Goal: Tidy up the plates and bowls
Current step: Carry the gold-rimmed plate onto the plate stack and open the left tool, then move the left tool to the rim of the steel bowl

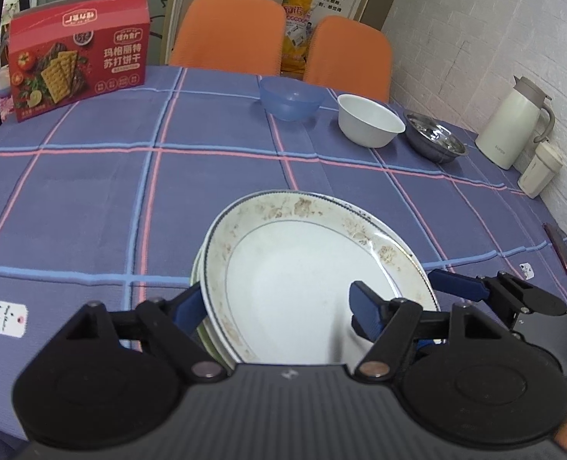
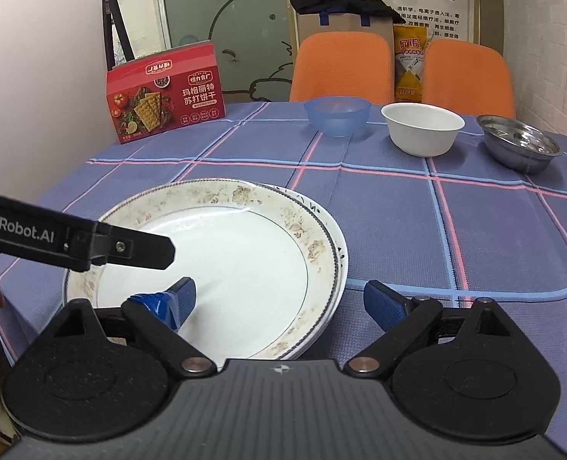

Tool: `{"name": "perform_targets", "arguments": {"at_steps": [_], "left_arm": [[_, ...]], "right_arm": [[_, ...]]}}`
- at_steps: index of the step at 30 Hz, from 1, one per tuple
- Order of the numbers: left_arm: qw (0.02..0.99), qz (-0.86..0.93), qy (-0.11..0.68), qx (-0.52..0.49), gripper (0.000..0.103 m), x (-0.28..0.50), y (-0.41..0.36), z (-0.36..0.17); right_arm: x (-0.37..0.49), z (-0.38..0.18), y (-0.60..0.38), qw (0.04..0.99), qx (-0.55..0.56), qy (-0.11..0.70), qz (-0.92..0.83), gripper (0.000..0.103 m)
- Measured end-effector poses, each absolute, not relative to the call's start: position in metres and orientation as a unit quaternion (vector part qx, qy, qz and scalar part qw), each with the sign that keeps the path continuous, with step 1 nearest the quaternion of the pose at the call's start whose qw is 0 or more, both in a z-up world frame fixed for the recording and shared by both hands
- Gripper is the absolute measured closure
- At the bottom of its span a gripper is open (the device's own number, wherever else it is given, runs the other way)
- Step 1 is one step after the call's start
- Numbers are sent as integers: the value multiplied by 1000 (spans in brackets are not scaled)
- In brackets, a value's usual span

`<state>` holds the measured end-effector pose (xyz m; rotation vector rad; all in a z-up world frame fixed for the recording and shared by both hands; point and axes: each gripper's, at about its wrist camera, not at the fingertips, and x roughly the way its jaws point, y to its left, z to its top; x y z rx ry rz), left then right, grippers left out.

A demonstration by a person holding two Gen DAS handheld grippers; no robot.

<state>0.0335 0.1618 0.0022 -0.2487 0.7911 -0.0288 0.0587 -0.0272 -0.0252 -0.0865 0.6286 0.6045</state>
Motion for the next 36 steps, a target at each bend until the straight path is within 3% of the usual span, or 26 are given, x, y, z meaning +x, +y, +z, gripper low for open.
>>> {"name": "perform_targets", "arguments": {"at_steps": [10, 36], "left_arm": [[924, 44, 369, -85, 31, 23, 170, 11], [928, -15, 372, -5, 30, 127, 58, 24]], "right_arm": [[65, -23, -44, 909, -13, 302, 288, 21], [113, -26, -181, 909, 164, 342, 171, 21]]}}
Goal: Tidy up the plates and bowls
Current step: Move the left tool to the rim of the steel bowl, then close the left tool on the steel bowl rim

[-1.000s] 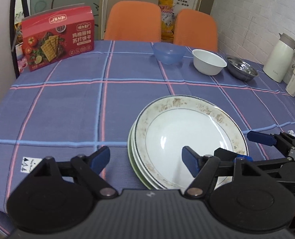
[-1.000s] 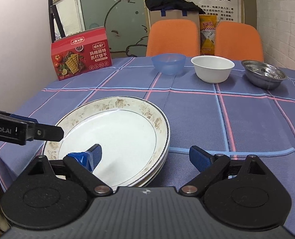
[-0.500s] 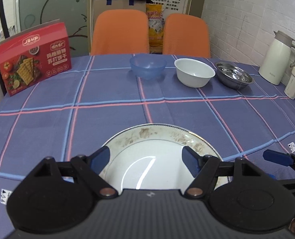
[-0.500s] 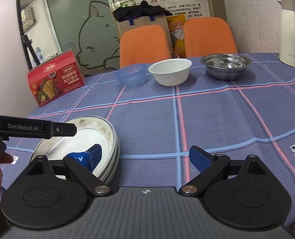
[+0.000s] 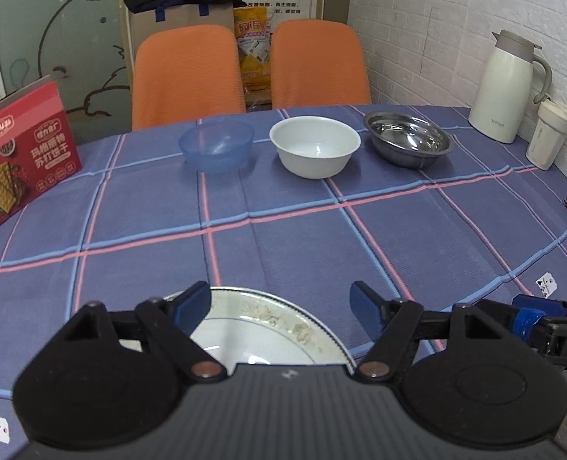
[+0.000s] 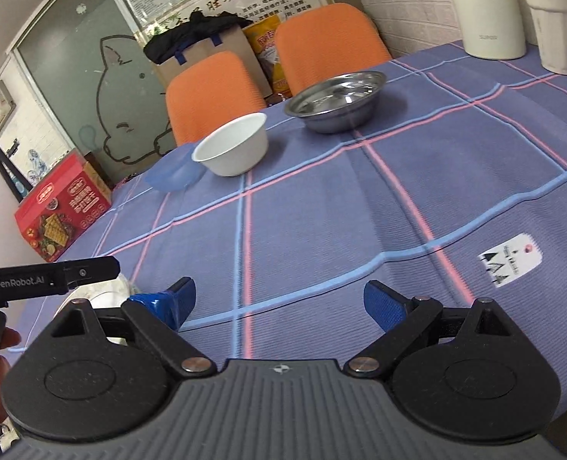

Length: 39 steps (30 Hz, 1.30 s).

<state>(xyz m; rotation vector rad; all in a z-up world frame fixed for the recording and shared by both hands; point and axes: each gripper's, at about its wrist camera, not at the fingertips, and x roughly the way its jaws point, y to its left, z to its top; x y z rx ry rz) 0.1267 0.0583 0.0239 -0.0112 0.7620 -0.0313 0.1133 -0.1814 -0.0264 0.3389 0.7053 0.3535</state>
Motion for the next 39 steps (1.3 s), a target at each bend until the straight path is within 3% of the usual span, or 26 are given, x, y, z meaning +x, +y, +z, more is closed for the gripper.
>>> {"name": "perform_targets", "arguments": {"at_steps": [16, 20, 26, 33, 39], "left_arm": [[911, -35, 409, 34, 30, 186, 21, 11], [908, -48, 413, 43, 30, 202, 17, 15], [922, -72, 378, 50, 30, 264, 5, 48], [926, -111, 362, -16, 30, 365, -4, 58], [918, -107, 382, -20, 30, 434, -17, 35]], "right_arm": [[164, -33, -226, 914, 201, 322, 145, 21], [192, -11, -226, 925, 175, 300, 155, 21], [268, 47, -226, 964, 131, 198, 120, 21], [342, 21, -229, 958, 117, 251, 70, 21], [342, -8, -241, 948, 164, 264, 69, 21]]}}
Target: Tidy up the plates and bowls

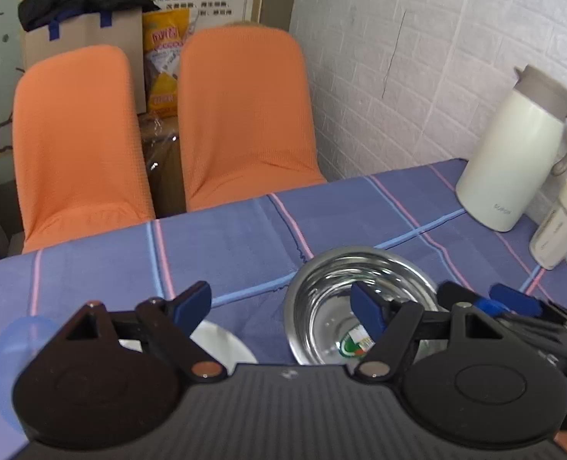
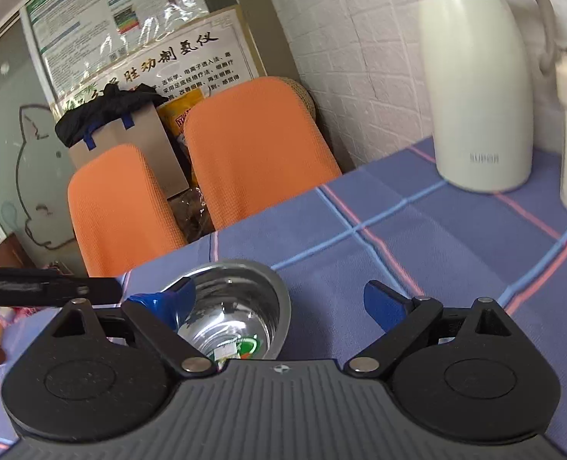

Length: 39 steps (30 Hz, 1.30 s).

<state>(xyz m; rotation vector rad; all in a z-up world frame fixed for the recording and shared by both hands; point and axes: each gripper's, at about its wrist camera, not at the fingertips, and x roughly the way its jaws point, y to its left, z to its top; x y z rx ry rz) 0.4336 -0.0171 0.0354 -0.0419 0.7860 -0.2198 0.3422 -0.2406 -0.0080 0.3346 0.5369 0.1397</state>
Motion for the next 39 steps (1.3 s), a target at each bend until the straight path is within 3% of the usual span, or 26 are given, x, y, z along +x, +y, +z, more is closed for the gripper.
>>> {"name": "perform_targets", "arguments": {"at_steps": [9, 31, 39], "left_arm": [[889, -128, 438, -24, 30, 482, -45, -9], [879, -162, 448, -9, 30, 492, -59, -26], [877, -192, 439, 18, 41, 486, -71, -26]], "right_arm": [[343, -18, -220, 949, 103, 287, 83, 21], [360, -38, -198, 942, 66, 317, 85, 21], [359, -39, -187, 938, 33, 321, 126, 22]]}}
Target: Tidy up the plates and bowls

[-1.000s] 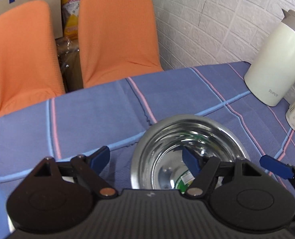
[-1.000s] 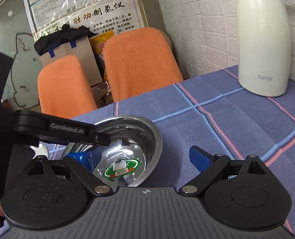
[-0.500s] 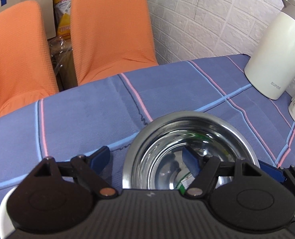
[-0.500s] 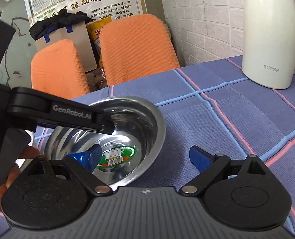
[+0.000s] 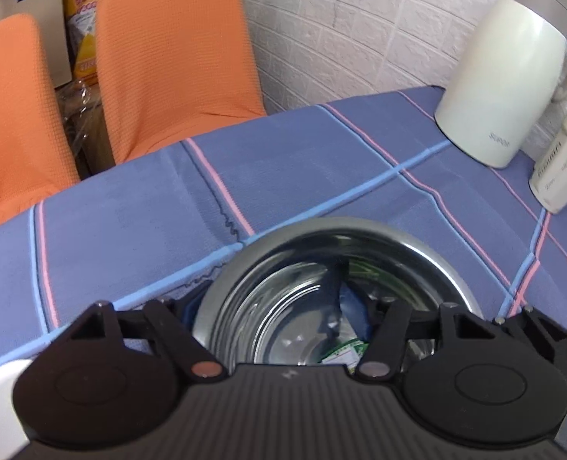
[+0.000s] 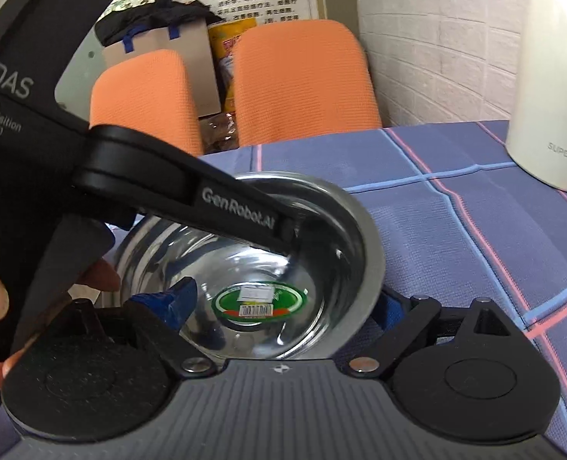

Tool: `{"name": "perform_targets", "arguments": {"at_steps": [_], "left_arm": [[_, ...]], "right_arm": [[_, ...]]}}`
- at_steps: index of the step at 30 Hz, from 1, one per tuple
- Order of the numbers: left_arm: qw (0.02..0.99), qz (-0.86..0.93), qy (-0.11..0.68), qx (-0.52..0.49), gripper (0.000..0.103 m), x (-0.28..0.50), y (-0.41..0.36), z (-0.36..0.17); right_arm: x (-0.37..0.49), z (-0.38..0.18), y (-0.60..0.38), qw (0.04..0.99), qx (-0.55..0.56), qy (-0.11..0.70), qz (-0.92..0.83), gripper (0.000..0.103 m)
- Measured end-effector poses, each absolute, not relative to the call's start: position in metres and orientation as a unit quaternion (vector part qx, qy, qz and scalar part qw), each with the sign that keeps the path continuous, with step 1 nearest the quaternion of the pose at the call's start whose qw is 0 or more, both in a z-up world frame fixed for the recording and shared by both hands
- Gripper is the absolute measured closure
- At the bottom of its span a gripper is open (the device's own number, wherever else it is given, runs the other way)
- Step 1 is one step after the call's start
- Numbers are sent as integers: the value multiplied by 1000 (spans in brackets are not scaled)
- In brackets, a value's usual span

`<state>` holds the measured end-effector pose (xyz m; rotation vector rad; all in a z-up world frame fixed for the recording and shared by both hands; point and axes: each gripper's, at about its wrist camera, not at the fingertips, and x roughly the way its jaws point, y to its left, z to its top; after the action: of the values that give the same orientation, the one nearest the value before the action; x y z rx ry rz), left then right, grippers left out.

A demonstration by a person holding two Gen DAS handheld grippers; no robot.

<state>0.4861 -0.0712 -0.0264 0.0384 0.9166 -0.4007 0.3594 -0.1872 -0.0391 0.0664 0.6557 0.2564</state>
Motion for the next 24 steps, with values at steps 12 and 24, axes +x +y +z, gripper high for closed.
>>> {"name": "perform_targets", "arguments": {"at_steps": [12, 24], "left_arm": [[861, -222, 454, 59, 48, 476, -83, -23], [863, -216, 452, 65, 47, 400, -71, 6]], "right_arm": [[356, -28, -194, 921, 93, 351, 140, 20], [280, -16, -183, 925, 92, 331, 163, 20]]}}
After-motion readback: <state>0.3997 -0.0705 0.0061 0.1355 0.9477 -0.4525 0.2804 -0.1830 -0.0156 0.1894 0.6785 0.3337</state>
